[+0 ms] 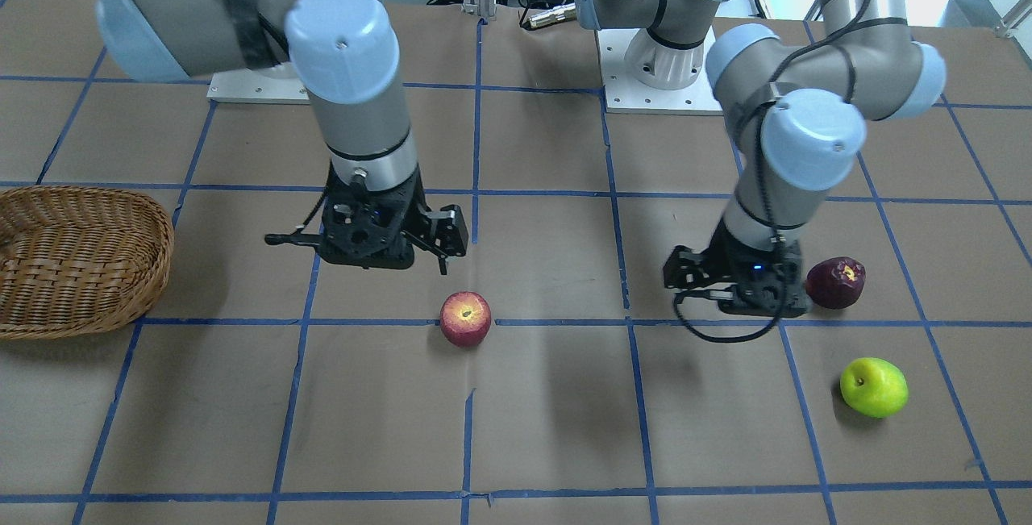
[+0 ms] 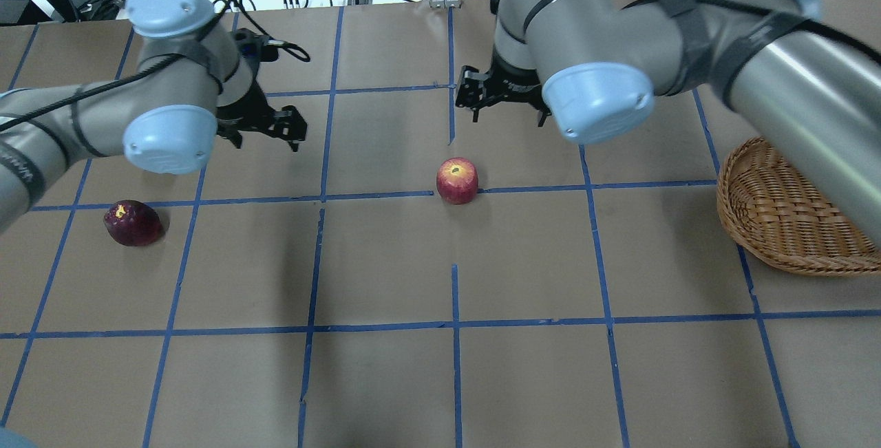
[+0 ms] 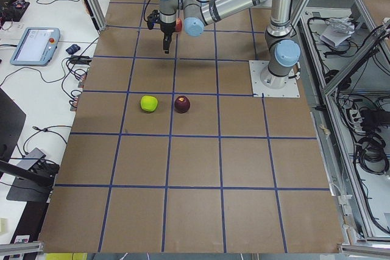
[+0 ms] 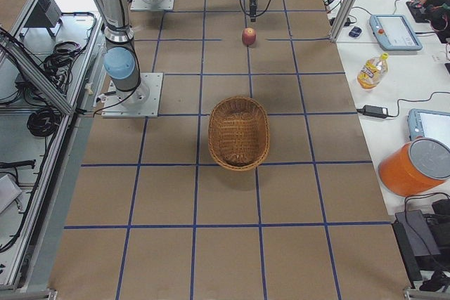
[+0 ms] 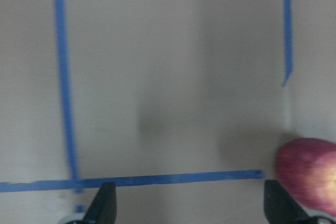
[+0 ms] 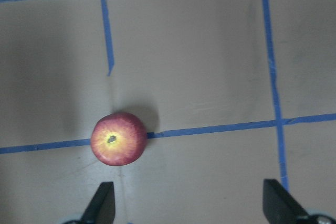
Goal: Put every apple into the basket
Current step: 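Grasp the red apple with the right gripper while the left grasps the purple apple, then drop the red apple into the basket while the left carries the purple apple to center, then release the purple apple at table center with the left gripper, then grasp the purple apple with the right gripper while the left reaches the green apple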
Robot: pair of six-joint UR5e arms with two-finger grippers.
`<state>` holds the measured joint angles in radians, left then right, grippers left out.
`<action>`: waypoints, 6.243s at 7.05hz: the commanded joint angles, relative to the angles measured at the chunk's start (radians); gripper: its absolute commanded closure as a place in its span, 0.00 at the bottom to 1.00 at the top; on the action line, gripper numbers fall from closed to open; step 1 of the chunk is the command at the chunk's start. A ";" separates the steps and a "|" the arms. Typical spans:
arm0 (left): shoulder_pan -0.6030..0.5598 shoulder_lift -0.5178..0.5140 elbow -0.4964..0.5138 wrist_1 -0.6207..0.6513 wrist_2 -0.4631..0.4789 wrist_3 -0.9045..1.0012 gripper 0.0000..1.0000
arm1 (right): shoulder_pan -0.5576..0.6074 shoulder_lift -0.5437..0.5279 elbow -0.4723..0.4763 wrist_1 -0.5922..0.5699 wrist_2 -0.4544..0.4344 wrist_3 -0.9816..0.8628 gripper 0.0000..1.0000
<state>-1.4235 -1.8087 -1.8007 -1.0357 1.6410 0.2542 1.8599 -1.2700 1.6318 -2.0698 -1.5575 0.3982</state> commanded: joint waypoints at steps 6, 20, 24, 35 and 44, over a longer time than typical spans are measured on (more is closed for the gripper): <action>0.420 -0.103 -0.057 0.013 0.013 0.421 0.00 | 0.059 0.225 0.120 -0.375 0.013 0.022 0.00; -0.220 -0.089 0.129 -0.110 -0.150 -0.173 0.92 | -1.019 -0.068 0.340 -0.296 0.158 -1.203 0.50; -0.463 -0.259 0.127 0.141 -0.185 -0.510 0.92 | -1.130 0.047 0.292 -0.400 0.157 -1.297 0.00; -0.257 -0.119 0.106 -0.008 -0.207 -0.472 0.00 | -0.412 -0.180 0.297 -0.124 0.065 -0.342 0.00; 0.352 -0.199 0.234 -0.027 -0.076 0.428 0.00 | 0.107 0.181 0.030 -0.205 -0.058 0.205 0.00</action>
<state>-1.1015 -1.9580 -1.6186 -1.0793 1.5530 0.5921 1.9472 -1.1372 1.6736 -2.2724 -1.6045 0.5949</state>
